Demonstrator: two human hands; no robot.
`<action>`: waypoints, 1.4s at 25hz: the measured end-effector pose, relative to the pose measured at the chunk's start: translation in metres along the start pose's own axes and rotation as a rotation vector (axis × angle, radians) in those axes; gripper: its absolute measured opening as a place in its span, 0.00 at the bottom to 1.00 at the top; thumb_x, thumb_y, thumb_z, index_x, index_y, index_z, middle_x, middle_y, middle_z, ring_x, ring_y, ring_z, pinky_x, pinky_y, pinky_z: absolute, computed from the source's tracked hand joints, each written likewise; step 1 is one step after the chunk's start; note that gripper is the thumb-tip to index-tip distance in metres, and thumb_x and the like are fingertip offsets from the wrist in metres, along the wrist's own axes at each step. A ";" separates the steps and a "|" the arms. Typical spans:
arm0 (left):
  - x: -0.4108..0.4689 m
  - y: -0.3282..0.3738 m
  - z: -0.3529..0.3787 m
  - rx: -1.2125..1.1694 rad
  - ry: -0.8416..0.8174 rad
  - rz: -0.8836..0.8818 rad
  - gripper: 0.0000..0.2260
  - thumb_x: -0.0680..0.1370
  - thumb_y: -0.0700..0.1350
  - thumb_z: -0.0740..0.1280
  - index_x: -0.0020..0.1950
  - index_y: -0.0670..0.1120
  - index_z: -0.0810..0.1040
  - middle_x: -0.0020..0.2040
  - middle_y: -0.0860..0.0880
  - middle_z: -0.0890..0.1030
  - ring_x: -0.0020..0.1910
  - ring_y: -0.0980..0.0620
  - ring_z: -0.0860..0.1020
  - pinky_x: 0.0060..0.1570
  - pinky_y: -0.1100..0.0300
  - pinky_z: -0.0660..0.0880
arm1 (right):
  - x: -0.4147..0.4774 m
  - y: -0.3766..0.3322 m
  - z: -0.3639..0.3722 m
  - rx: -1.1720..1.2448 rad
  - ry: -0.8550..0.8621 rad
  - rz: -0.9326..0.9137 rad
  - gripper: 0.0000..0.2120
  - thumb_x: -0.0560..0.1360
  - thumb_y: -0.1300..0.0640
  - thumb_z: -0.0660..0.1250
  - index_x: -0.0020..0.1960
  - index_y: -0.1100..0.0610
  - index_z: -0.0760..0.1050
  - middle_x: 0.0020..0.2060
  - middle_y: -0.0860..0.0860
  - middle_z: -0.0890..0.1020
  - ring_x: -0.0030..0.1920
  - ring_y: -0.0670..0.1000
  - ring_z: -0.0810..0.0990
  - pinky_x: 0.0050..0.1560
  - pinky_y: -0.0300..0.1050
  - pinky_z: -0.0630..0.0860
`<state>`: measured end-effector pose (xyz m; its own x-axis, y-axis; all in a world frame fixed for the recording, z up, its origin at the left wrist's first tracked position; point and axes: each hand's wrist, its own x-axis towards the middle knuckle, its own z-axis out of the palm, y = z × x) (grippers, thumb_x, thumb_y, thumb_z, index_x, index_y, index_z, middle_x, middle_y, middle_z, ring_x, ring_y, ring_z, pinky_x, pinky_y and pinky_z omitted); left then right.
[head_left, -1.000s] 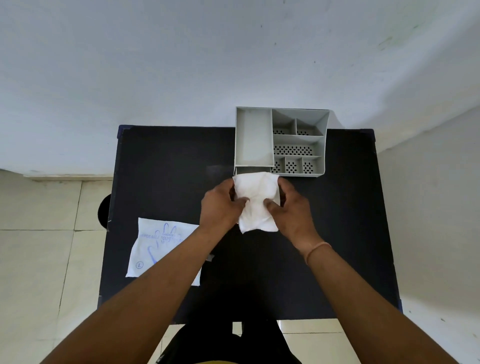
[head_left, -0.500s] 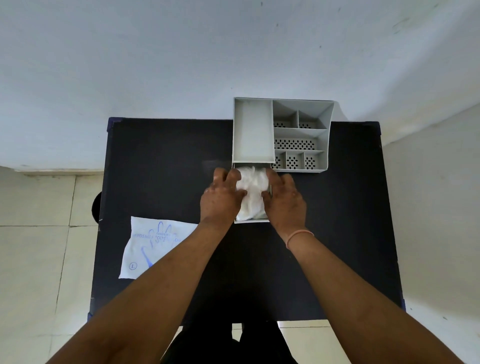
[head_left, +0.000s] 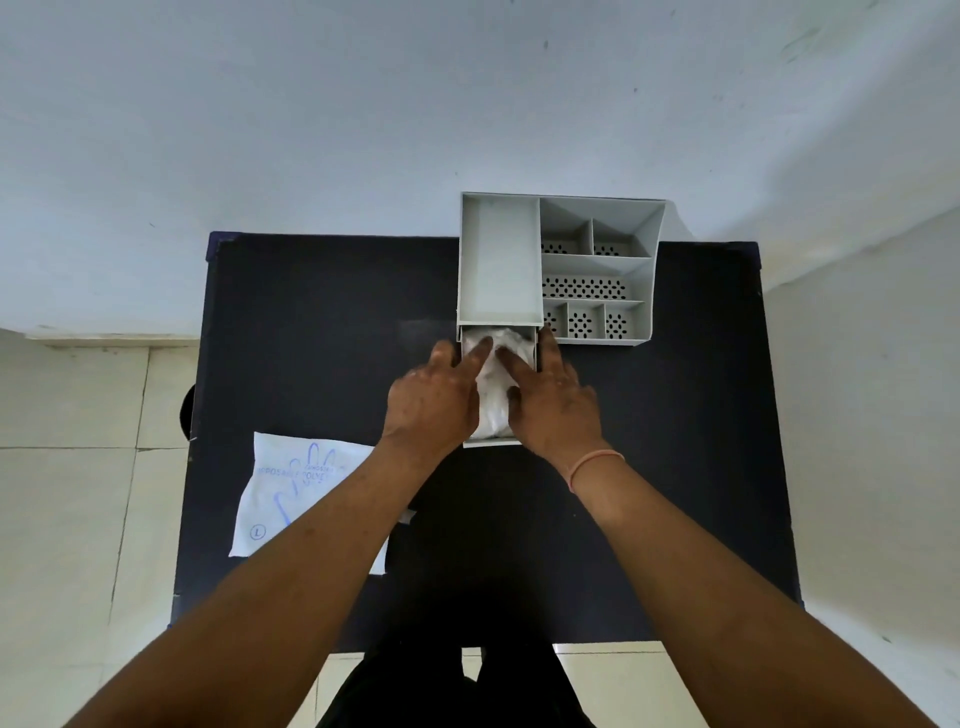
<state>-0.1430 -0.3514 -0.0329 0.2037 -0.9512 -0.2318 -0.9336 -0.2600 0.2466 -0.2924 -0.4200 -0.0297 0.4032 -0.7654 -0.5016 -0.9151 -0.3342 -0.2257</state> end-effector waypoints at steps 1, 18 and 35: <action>0.002 0.001 0.000 0.051 -0.082 -0.003 0.27 0.84 0.48 0.64 0.83 0.58 0.65 0.65 0.41 0.77 0.49 0.40 0.85 0.45 0.46 0.83 | 0.002 -0.001 0.001 -0.037 -0.031 0.005 0.32 0.82 0.50 0.61 0.82 0.34 0.54 0.86 0.54 0.45 0.79 0.63 0.63 0.69 0.69 0.70; -0.014 -0.003 0.006 -0.085 -0.202 -0.088 0.31 0.84 0.59 0.60 0.86 0.56 0.55 0.65 0.41 0.78 0.57 0.37 0.84 0.53 0.44 0.82 | -0.003 -0.007 -0.004 -0.106 0.140 -0.320 0.29 0.77 0.60 0.68 0.78 0.53 0.70 0.79 0.55 0.71 0.79 0.57 0.68 0.80 0.67 0.59; -0.027 0.017 -0.019 0.164 -0.130 0.133 0.18 0.80 0.52 0.70 0.69 0.52 0.80 0.61 0.44 0.80 0.51 0.44 0.84 0.45 0.51 0.81 | 0.019 -0.017 -0.023 -0.269 -0.021 -0.301 0.38 0.79 0.53 0.68 0.84 0.47 0.54 0.83 0.54 0.61 0.82 0.59 0.59 0.78 0.78 0.53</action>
<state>-0.1583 -0.3337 -0.0045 0.0463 -0.9430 -0.3295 -0.9872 -0.0937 0.1293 -0.2690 -0.4412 -0.0166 0.6506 -0.6009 -0.4644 -0.7239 -0.6756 -0.1400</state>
